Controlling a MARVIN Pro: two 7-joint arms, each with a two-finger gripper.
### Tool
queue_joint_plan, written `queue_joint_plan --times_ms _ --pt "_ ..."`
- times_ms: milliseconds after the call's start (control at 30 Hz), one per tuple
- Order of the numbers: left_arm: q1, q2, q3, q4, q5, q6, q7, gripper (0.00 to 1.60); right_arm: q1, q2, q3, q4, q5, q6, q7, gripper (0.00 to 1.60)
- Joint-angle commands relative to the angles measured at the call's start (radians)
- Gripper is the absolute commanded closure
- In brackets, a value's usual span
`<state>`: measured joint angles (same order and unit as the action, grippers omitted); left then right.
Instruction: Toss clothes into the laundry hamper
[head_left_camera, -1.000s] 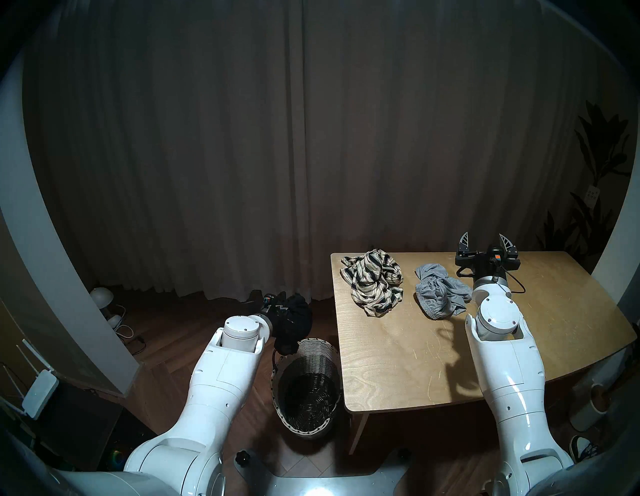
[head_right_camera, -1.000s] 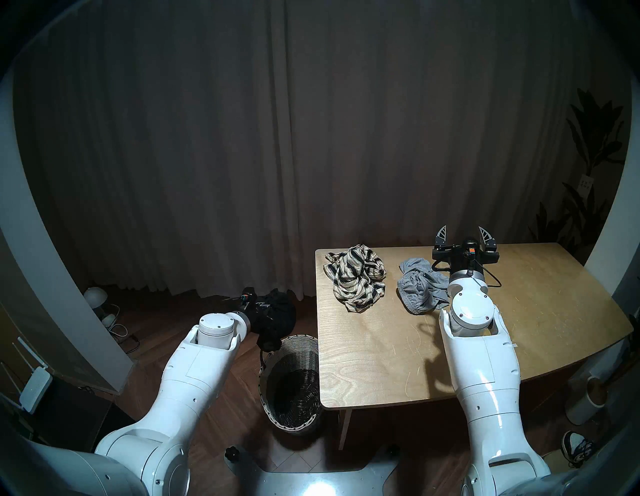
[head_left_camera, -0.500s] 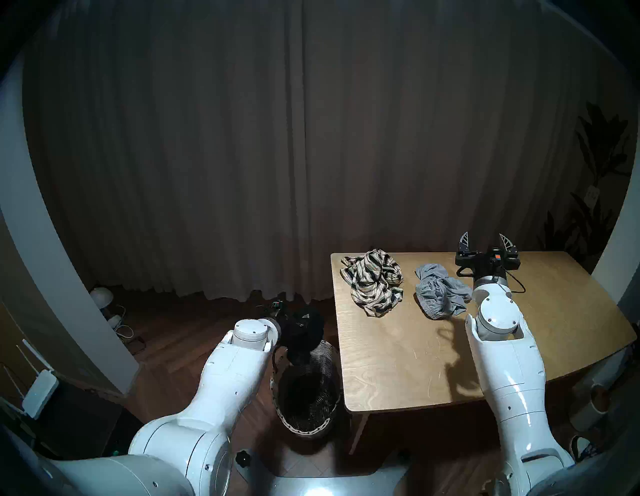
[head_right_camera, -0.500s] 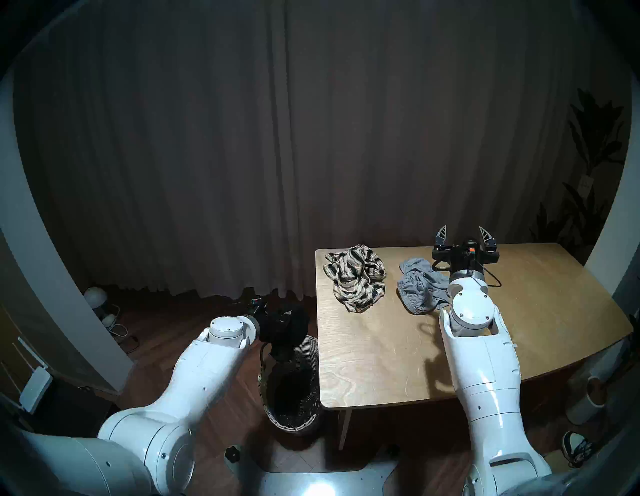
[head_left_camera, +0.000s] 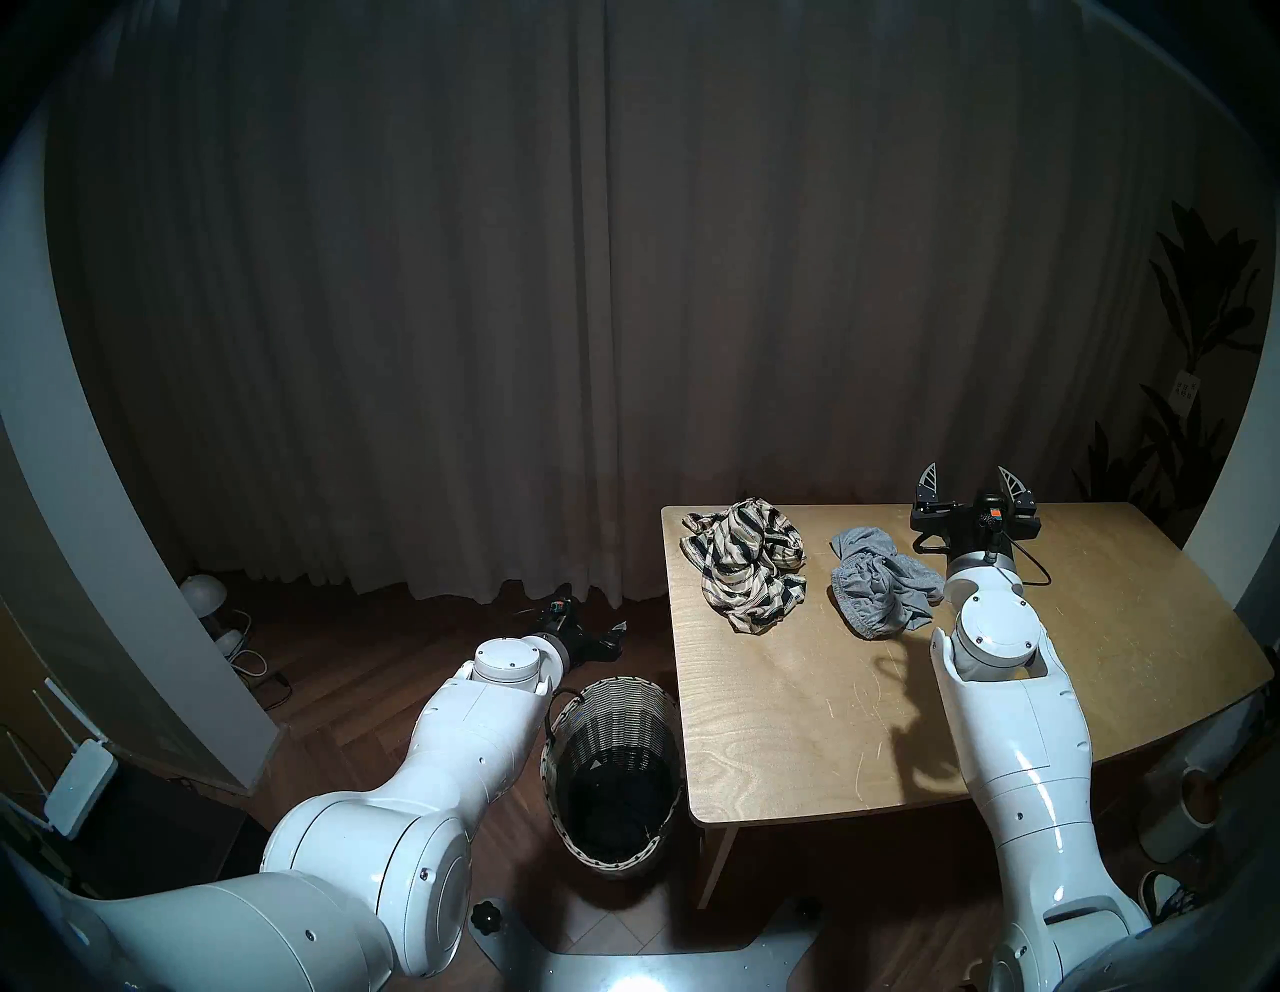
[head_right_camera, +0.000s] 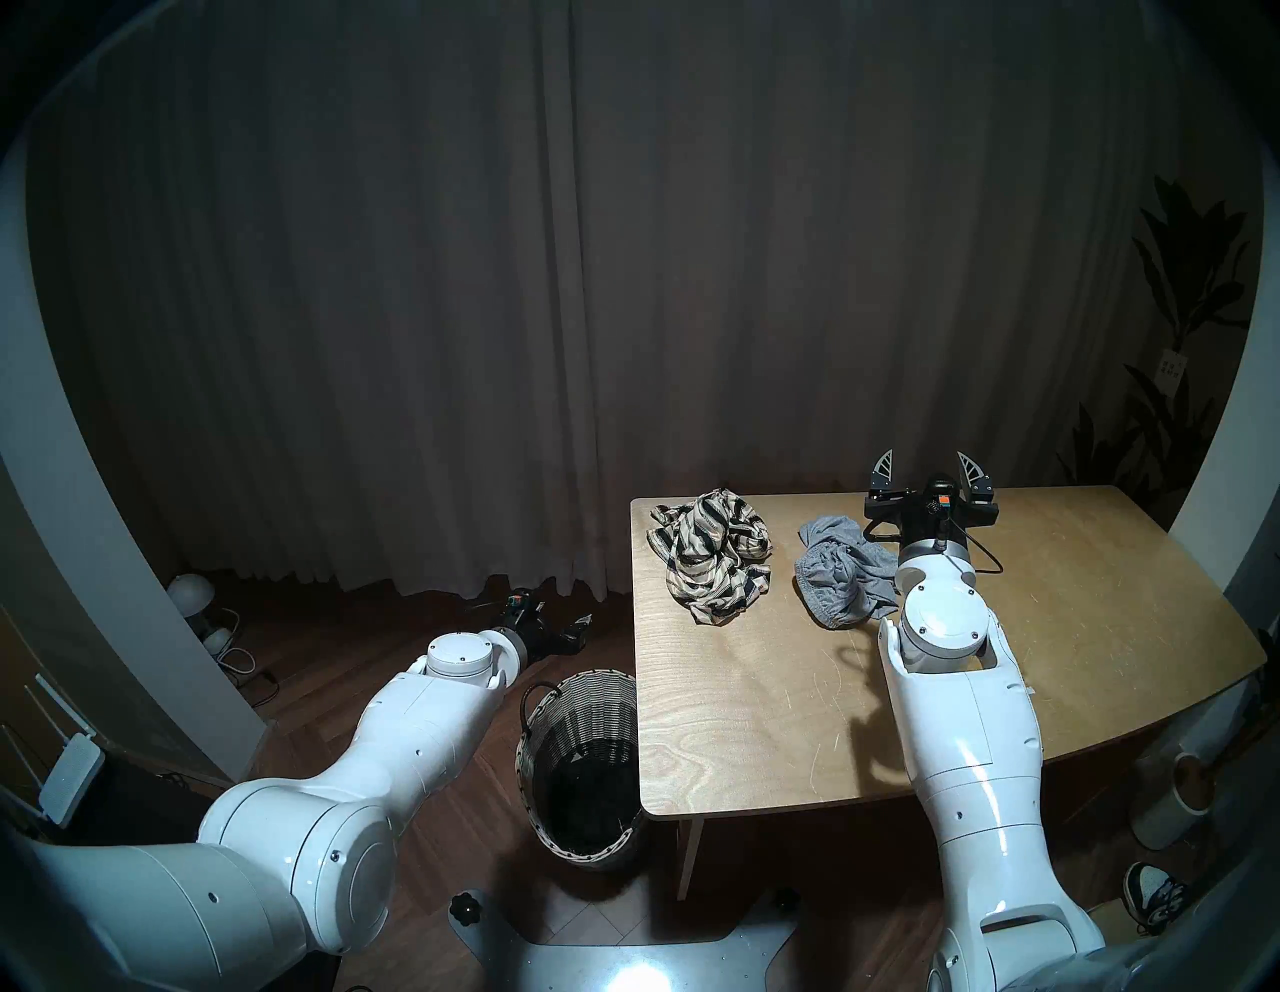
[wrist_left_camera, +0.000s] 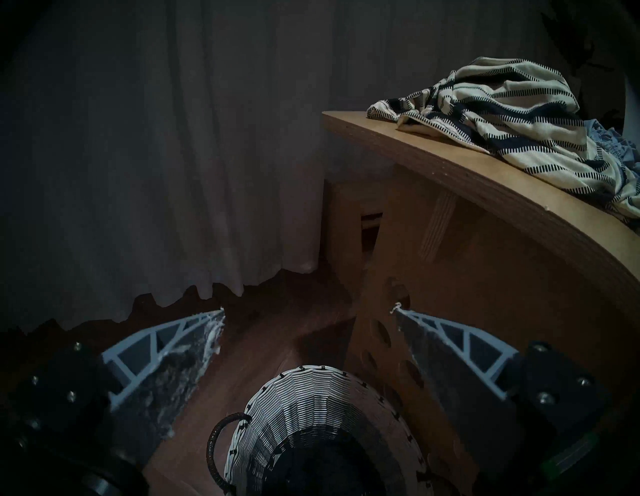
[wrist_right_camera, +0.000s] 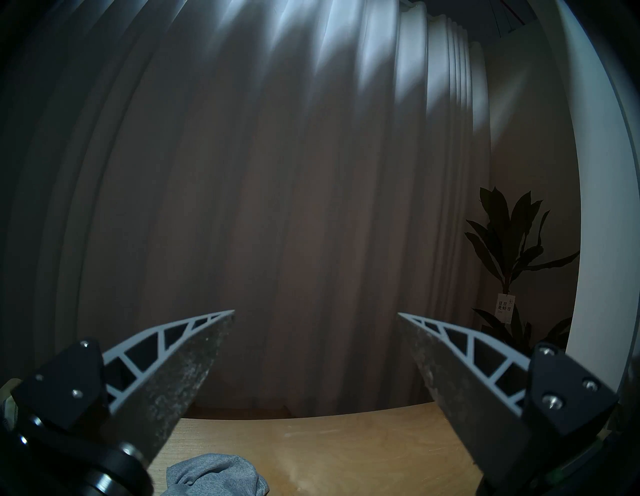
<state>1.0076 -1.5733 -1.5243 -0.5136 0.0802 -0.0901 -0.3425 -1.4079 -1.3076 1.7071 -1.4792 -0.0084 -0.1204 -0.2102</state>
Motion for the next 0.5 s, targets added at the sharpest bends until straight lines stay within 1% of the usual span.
queue_joint_plan --times_ms 0,67,133,167,233,267,300,333,433,467 --pt "-0.037 0.007 -0.037 -0.032 -0.039 -0.097 -0.012 0.0 0.009 0.005 0.001 -0.023 -0.002 -0.011 0.0 0.0" --pt "-0.017 0.016 -0.05 -0.064 -0.047 -0.123 -0.005 0.0 0.009 0.006 0.0 -0.023 -0.001 -0.011 -0.001 0.0" --pt "0.014 0.027 -0.077 -0.109 -0.064 -0.152 0.011 0.0 0.013 0.004 -0.003 -0.018 -0.001 -0.007 -0.003 0.0" --pt "0.024 0.037 -0.09 -0.125 -0.072 -0.169 0.019 0.0 0.021 -0.002 -0.008 -0.013 0.017 0.005 0.012 0.0" --pt "0.025 0.046 -0.098 -0.125 -0.075 -0.182 0.022 0.0 0.026 -0.005 -0.015 -0.01 0.021 0.015 0.018 0.0" --pt "0.038 0.057 -0.109 -0.148 -0.078 -0.19 0.031 0.0 0.032 -0.01 -0.029 -0.007 0.026 0.019 0.028 0.0" --pt "0.052 0.076 -0.126 -0.172 -0.083 -0.204 0.04 0.0 0.042 -0.03 -0.056 -0.003 0.035 0.028 0.037 0.0" --pt "0.052 0.076 -0.126 -0.172 -0.083 -0.204 0.04 0.0 0.042 -0.03 -0.056 -0.003 0.035 0.028 0.037 0.0" --pt "0.082 0.099 -0.152 -0.215 -0.09 -0.229 0.053 0.0 0.061 -0.062 -0.103 0.008 0.051 0.047 0.056 0.0" --pt "0.106 0.113 -0.167 -0.249 -0.093 -0.24 0.06 0.0 0.076 -0.082 -0.136 0.021 0.061 0.056 0.071 0.0"
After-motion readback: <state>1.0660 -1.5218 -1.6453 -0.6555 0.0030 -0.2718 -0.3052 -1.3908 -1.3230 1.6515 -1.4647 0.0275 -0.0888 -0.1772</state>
